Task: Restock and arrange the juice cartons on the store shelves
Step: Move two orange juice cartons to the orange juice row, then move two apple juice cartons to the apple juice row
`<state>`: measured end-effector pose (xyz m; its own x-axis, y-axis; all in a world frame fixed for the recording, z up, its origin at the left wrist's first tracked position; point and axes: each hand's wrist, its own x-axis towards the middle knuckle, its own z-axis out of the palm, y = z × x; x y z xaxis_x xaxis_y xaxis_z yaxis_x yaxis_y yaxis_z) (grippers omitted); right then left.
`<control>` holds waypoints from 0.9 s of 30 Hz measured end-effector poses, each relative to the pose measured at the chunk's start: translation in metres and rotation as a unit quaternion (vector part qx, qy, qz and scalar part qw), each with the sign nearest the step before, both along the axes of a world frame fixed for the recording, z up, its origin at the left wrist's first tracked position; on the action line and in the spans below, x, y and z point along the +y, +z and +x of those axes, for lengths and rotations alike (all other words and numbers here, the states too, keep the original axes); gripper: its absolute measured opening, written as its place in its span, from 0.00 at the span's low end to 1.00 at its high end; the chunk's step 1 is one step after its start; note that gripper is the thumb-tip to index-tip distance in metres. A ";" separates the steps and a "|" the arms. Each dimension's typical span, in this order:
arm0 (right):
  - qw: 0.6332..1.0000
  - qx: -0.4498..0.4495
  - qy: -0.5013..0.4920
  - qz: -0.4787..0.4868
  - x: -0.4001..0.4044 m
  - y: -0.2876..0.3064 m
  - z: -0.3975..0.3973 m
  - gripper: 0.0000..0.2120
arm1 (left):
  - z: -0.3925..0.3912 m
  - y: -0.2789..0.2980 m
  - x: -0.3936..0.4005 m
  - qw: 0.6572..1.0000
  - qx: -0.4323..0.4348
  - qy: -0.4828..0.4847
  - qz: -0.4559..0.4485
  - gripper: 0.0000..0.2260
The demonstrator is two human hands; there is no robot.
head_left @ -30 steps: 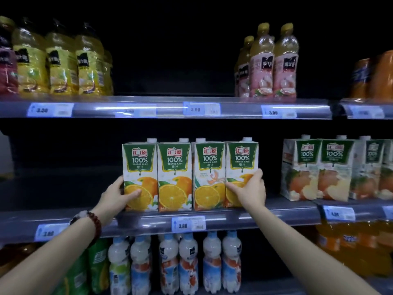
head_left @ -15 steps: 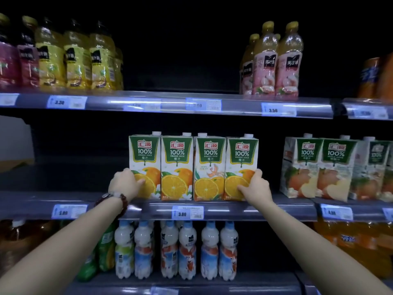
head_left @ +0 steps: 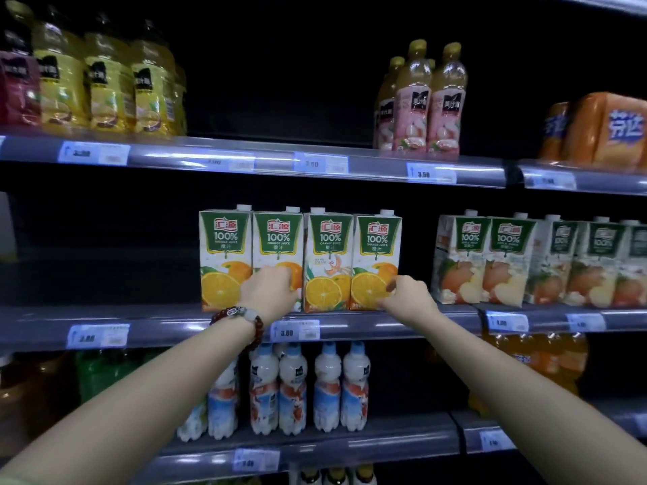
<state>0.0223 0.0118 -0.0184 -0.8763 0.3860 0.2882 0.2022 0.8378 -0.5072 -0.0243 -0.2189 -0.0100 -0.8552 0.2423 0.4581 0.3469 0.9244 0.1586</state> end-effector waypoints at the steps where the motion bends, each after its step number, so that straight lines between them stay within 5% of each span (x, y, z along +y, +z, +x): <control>1: 1.000 0.006 0.004 0.005 0.002 -0.001 0.005 0.16 | 0.000 -0.002 0.007 1.000 -0.009 -0.021 0.011 0.06; 16: 0.999 0.033 -0.001 0.032 0.141 -0.008 0.068 0.13 | 0.015 -0.023 0.168 0.978 -0.058 -0.186 0.080 0.09; 27: 0.998 0.052 0.015 0.043 0.299 0.005 0.058 0.13 | 0.020 0.000 0.318 0.980 -0.062 -0.134 0.131 0.10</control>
